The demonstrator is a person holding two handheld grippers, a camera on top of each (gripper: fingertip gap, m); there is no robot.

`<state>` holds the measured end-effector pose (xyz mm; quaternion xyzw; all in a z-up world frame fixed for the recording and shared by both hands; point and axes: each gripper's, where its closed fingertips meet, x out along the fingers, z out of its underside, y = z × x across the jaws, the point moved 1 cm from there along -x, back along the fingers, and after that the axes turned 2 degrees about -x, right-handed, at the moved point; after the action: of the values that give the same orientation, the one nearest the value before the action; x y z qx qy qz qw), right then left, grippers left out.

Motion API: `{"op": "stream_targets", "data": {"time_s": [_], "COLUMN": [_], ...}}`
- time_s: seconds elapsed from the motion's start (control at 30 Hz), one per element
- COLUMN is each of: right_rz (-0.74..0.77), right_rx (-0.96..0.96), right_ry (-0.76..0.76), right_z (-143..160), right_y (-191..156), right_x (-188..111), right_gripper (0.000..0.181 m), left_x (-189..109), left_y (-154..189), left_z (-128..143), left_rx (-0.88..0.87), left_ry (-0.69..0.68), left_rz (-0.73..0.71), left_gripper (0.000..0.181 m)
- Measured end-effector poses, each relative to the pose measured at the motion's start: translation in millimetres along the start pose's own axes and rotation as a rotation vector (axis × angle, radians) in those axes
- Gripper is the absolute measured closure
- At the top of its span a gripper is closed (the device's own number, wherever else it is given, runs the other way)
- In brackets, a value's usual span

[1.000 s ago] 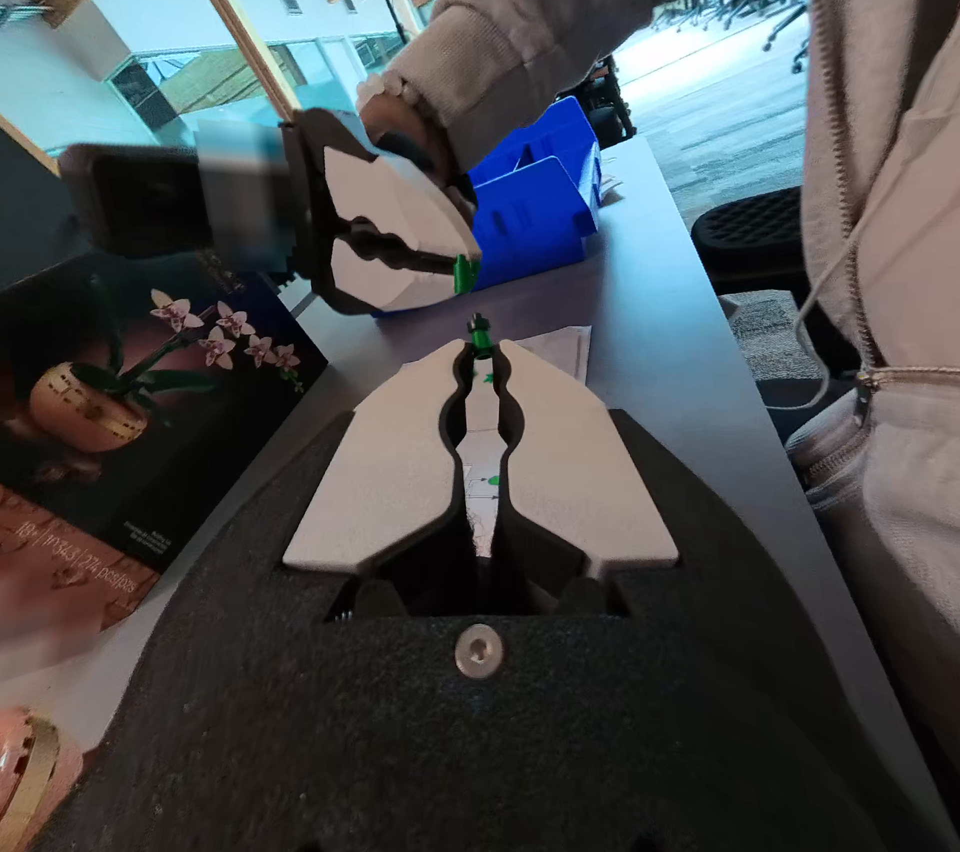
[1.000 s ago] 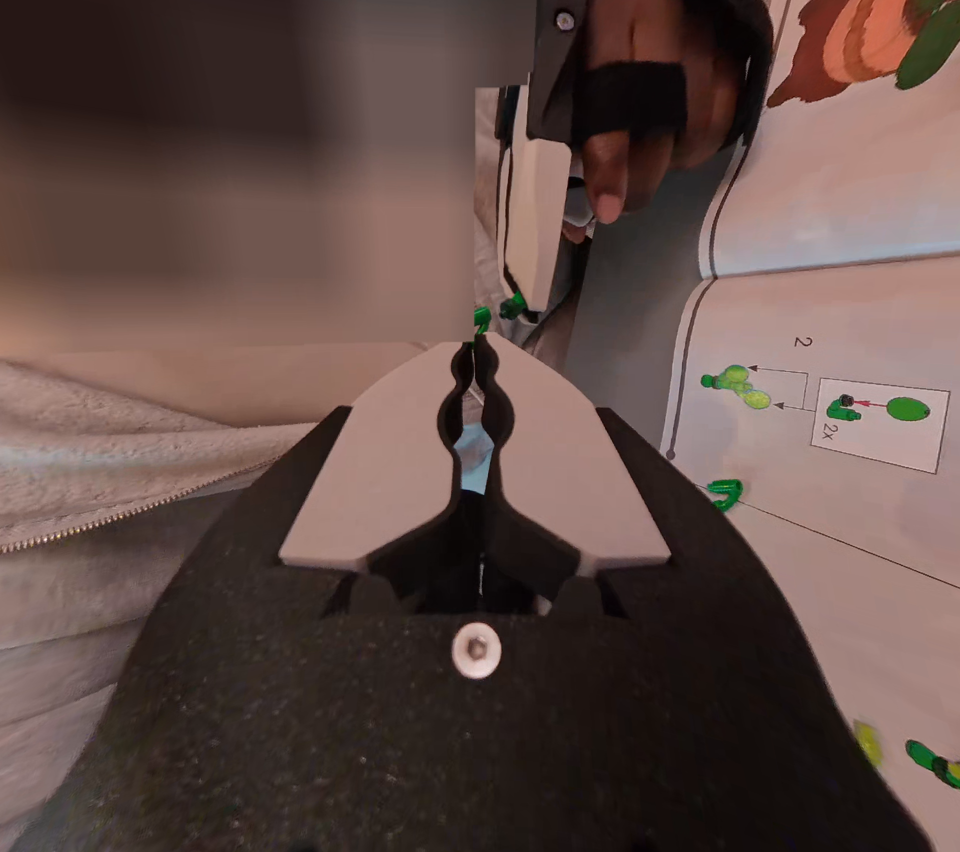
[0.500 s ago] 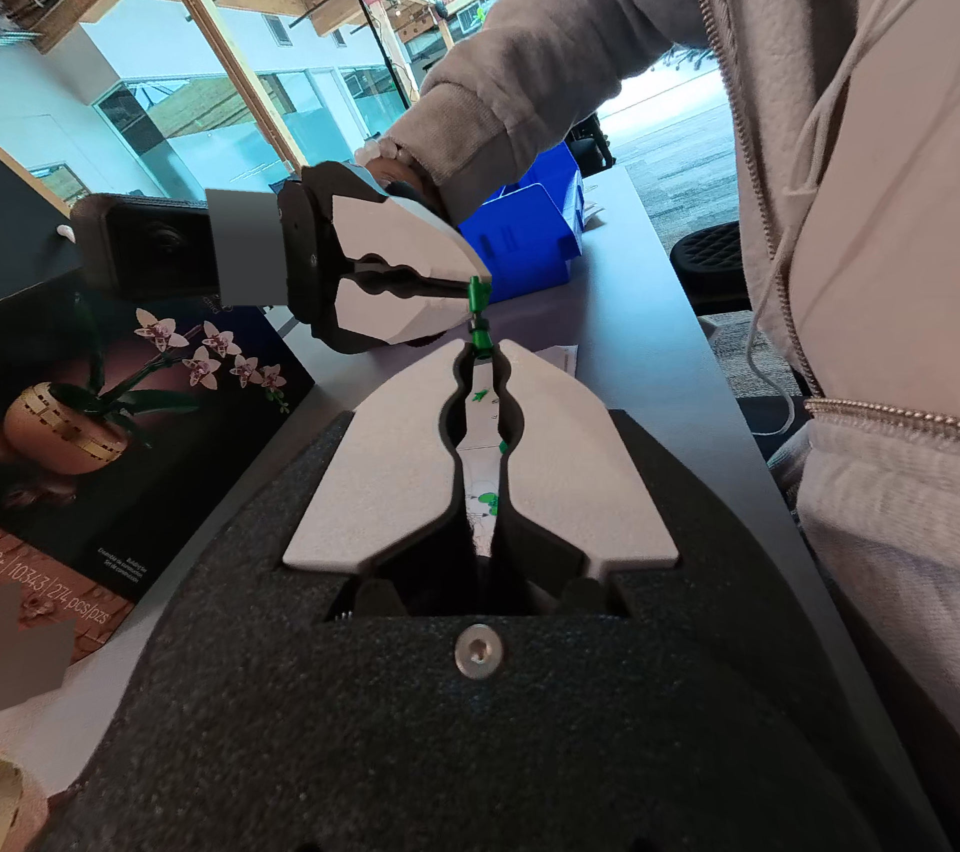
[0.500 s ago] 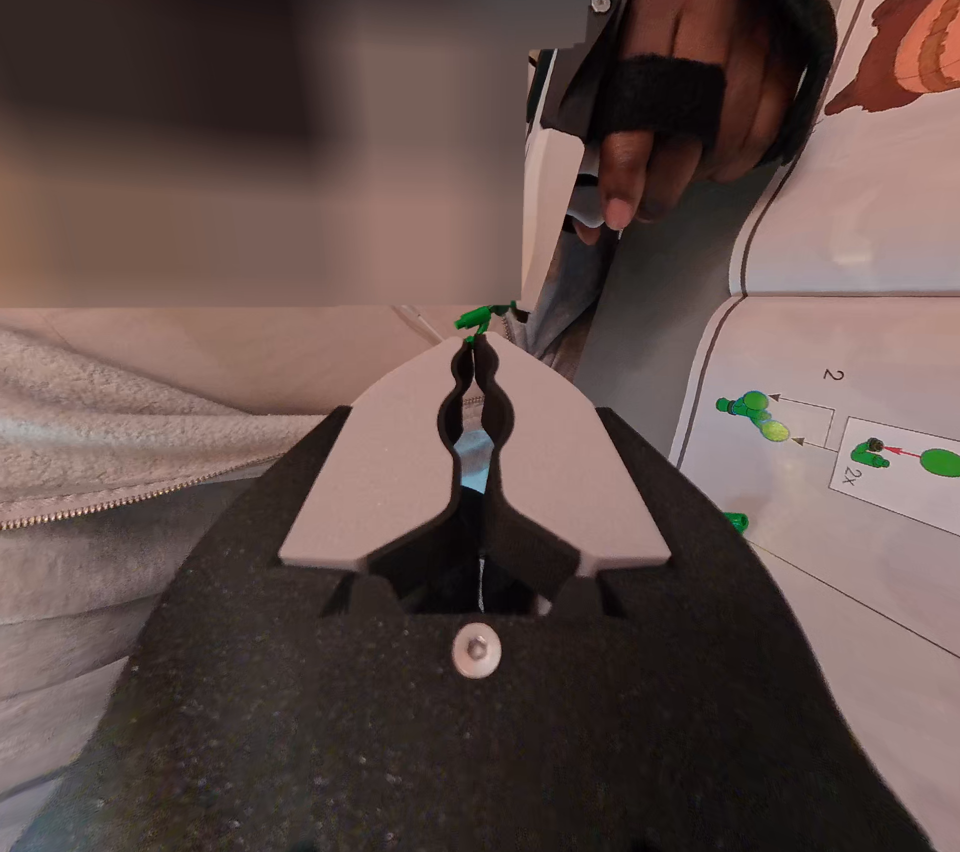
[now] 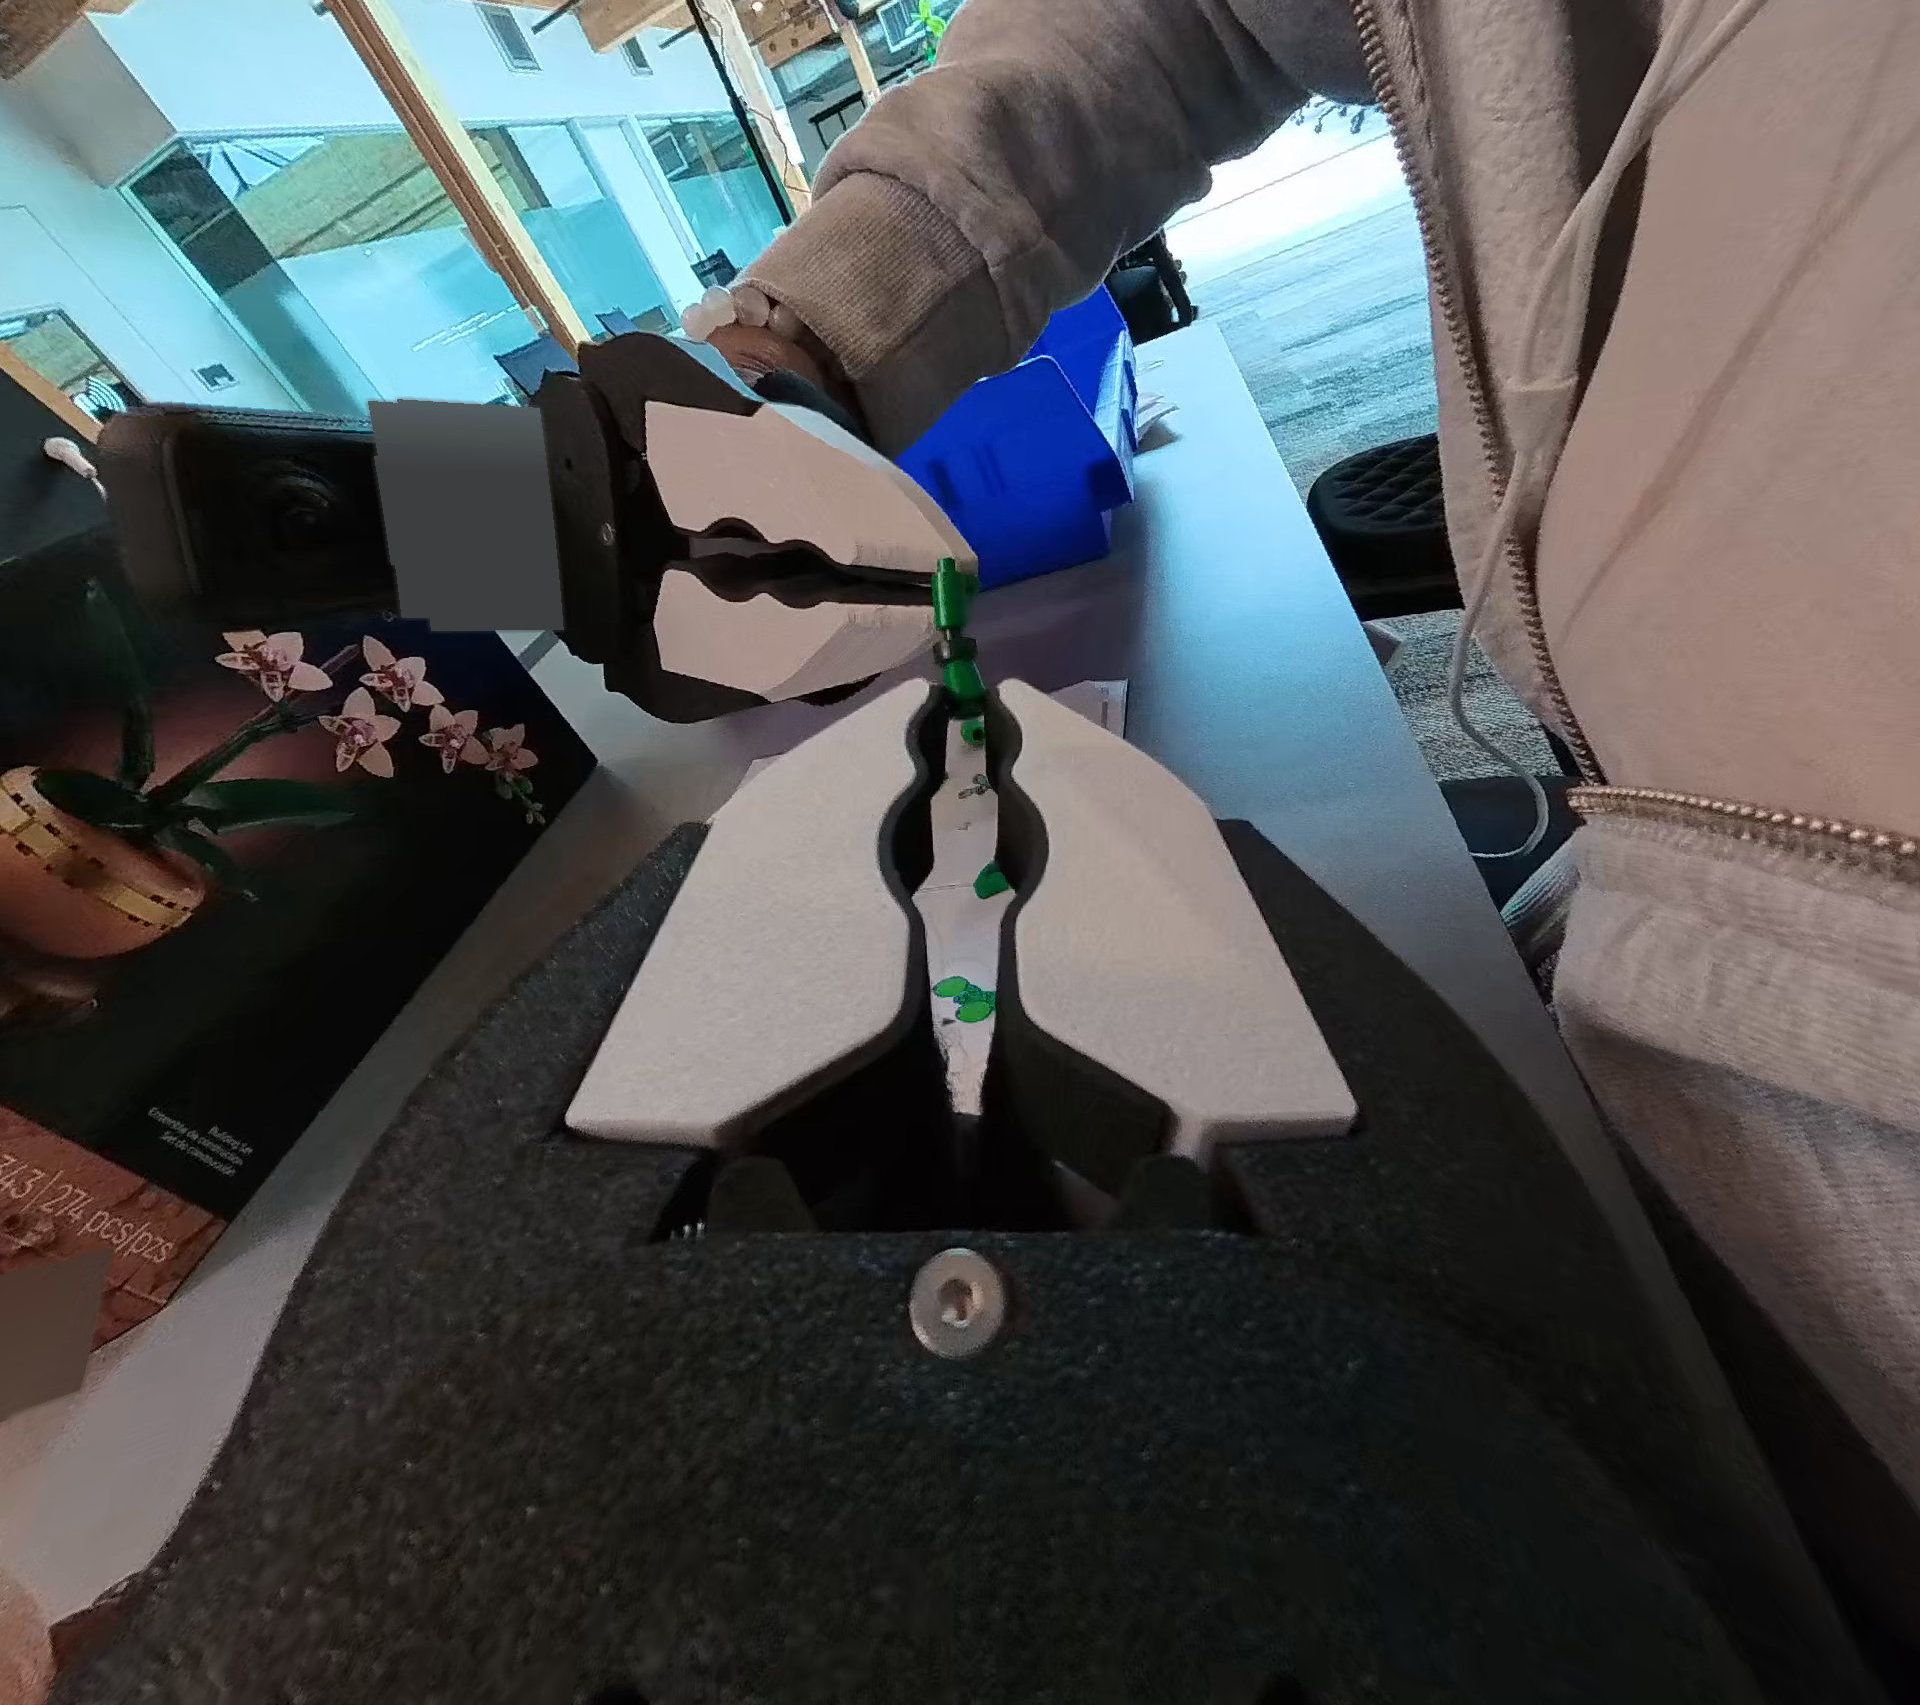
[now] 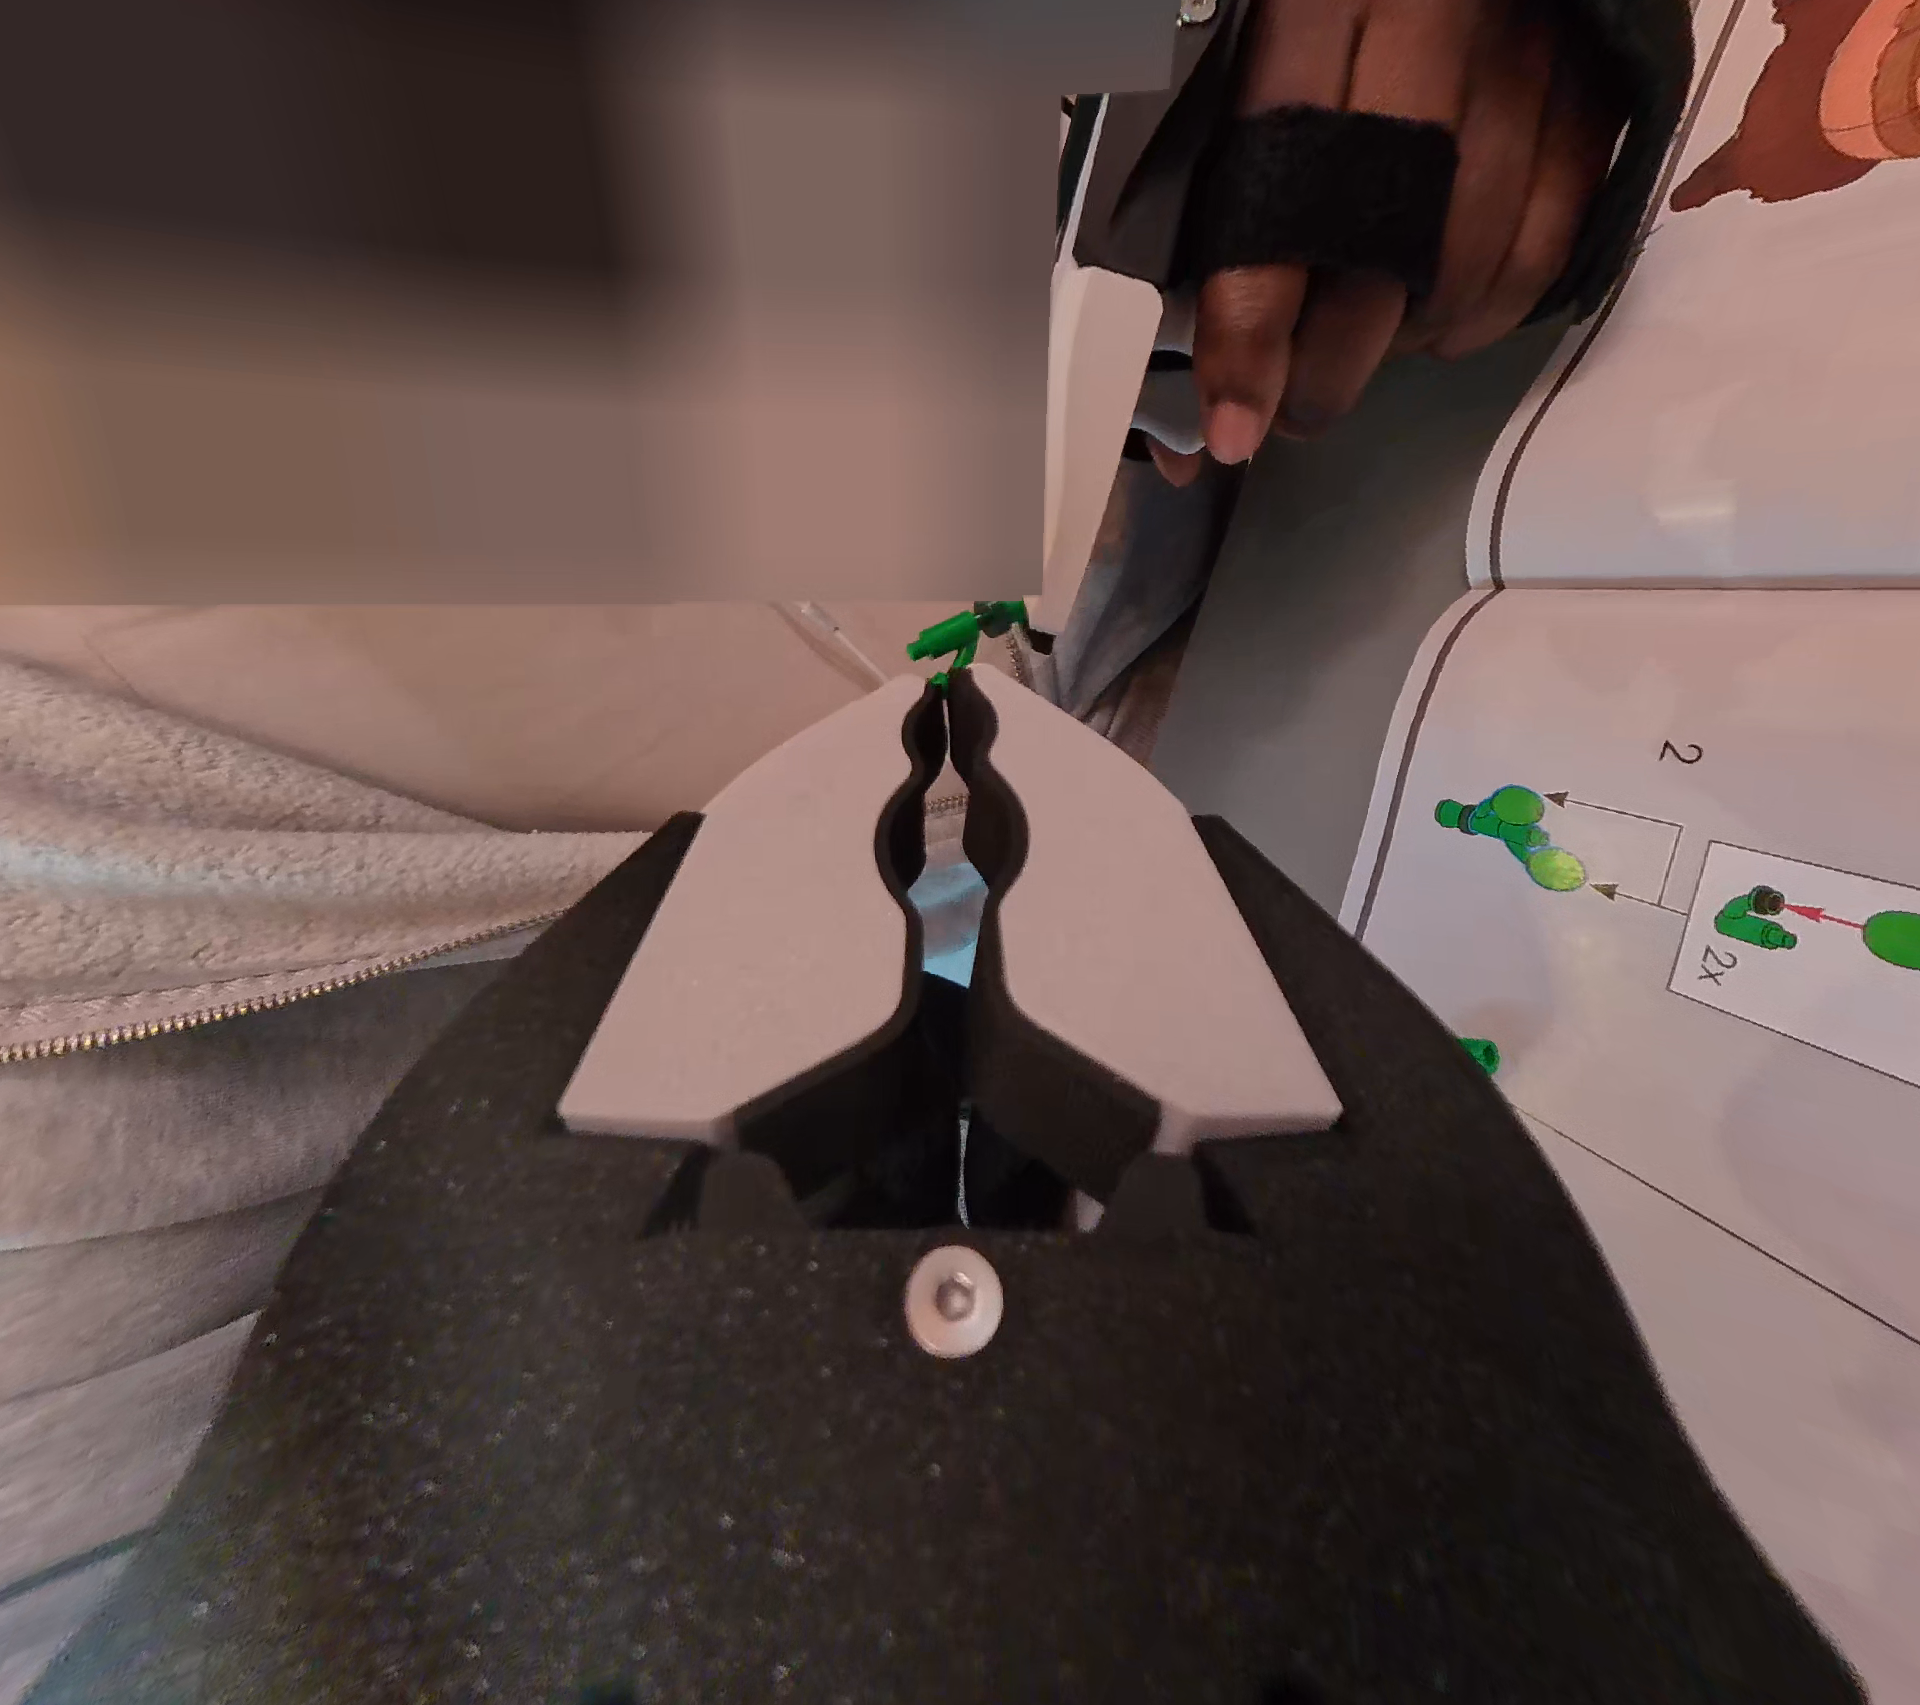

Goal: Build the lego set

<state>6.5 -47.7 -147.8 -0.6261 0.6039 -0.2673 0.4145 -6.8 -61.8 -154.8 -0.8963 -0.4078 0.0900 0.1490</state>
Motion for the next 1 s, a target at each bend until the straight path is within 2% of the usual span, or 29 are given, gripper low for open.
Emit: {"op": "stream_targets", "data": {"time_s": [0.37,1.0], "right_rz": [0.004,0.176], "right_rx": [0.075,0.254], "right_ry": [0.017,0.017], "right_z": [9,27], "right_y": [12,45], "right_x": [2,-4], "right_gripper": [0.180,0.180], "left_x": [4,9], "left_y": [6,6], "left_z": [15,52], "left_rx": [0.008,-0.035], "left_ry": [-0.099,-0.355], "left_rz": [0.035,0.038], "left_gripper": [0.176,0.176]}}
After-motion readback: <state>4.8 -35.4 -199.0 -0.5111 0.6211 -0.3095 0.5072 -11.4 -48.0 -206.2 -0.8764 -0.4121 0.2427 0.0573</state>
